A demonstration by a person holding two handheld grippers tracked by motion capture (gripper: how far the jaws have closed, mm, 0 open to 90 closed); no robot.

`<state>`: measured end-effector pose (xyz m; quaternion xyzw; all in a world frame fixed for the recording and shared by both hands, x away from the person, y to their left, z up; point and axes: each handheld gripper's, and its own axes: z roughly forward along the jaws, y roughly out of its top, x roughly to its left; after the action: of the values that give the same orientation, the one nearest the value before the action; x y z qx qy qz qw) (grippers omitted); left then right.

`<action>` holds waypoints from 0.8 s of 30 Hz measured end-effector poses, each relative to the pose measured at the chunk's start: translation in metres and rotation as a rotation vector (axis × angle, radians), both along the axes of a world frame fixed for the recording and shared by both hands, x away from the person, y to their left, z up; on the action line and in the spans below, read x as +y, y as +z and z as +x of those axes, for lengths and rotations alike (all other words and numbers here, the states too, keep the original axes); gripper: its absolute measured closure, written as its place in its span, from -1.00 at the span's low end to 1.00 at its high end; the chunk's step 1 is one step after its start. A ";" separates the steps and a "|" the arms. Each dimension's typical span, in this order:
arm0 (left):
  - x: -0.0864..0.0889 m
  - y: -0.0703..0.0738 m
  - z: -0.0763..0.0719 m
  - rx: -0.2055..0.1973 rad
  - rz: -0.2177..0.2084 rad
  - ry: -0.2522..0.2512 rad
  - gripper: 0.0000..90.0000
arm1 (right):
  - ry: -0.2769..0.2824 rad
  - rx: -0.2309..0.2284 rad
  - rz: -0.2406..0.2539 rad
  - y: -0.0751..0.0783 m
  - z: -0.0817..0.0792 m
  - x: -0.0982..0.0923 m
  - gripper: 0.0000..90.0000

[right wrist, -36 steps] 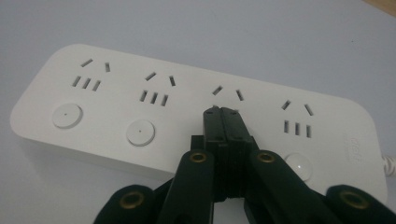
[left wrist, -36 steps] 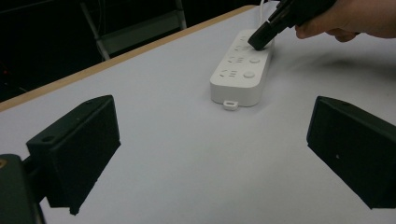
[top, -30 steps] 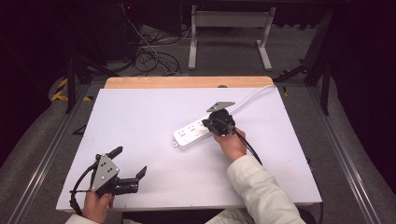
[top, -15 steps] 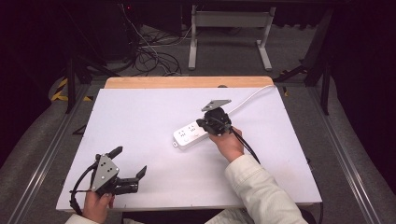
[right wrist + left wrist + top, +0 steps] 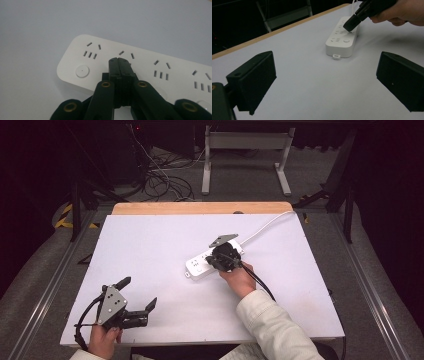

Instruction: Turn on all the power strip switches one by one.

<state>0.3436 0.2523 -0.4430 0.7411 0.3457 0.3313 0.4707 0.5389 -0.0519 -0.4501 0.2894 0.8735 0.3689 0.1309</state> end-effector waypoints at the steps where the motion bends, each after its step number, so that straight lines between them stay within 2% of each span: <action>1: 0.000 0.000 0.000 -0.001 0.000 -0.001 -0.93 | -0.007 0.003 -0.002 -0.002 0.000 0.000 1.00; 5: 0.000 0.000 0.000 0.001 -0.004 -0.001 -0.93 | -0.009 0.004 -0.005 -0.003 0.001 0.000 1.00; 12: 0.000 0.000 -0.001 -0.002 -0.004 -0.003 -0.93 | -0.012 -0.021 -0.015 -0.004 -0.002 0.001 1.00; 24: -0.001 0.000 -0.001 -0.002 -0.004 -0.006 -0.93 | -0.009 -0.015 -0.016 -0.006 -0.002 0.001 1.00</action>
<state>0.3421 0.2515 -0.4428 0.7408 0.3435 0.3300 0.4736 0.5370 -0.0511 -0.4559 0.2896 0.8741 0.3632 0.1416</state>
